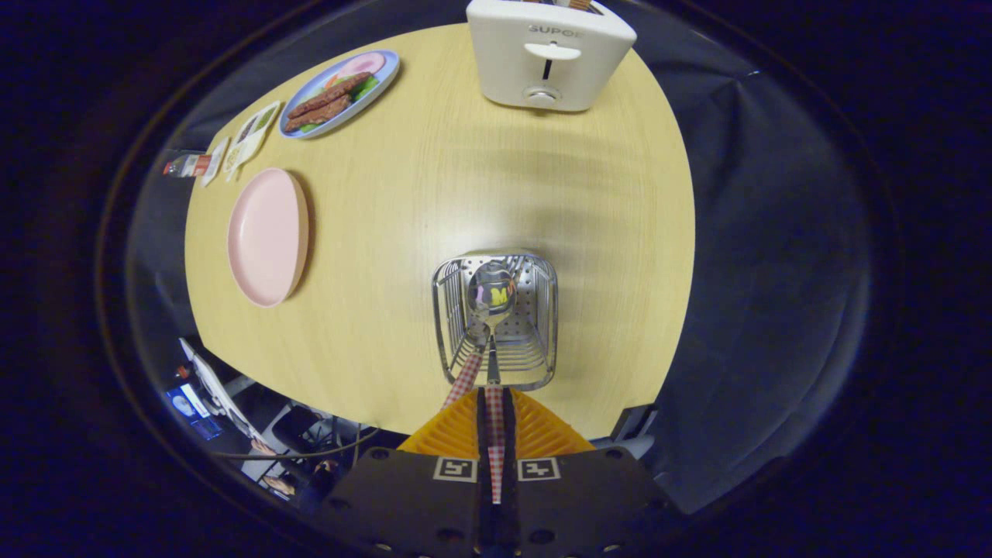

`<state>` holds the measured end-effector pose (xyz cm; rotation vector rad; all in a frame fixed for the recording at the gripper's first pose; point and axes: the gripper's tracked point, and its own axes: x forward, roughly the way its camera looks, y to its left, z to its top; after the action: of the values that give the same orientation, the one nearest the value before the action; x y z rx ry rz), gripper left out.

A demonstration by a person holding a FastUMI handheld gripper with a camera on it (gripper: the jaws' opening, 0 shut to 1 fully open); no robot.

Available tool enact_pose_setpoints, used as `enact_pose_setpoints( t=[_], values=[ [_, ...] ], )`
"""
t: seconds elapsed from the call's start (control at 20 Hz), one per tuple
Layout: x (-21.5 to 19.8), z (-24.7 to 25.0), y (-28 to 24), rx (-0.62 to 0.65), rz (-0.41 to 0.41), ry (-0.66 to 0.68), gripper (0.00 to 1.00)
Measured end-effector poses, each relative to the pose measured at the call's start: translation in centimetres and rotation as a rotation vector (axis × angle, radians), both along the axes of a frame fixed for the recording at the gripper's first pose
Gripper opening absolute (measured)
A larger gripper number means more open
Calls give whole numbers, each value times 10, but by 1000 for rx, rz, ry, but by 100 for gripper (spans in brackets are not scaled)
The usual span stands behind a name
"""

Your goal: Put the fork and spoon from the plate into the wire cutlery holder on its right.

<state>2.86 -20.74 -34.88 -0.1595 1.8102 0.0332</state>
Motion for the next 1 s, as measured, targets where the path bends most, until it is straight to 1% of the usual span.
enact_pose_setpoints(
  t=[0.05,0.25,0.35,0.45,0.55,0.85,1.0],
  values=[
    [0,-1,-1,-5,7,6,8],
    [4,-6,-3,-10,-8,19,8],
    [10,-7,-2,0,-15,-5,7],
    [10,-7,1,6,-27,-18,11],
    [12,-7,1,0,-48,-38,11],
    [28,4,7,-5,-100,-189,10],
    [36,11,17,-2,-108,-287,11]
  ],
)
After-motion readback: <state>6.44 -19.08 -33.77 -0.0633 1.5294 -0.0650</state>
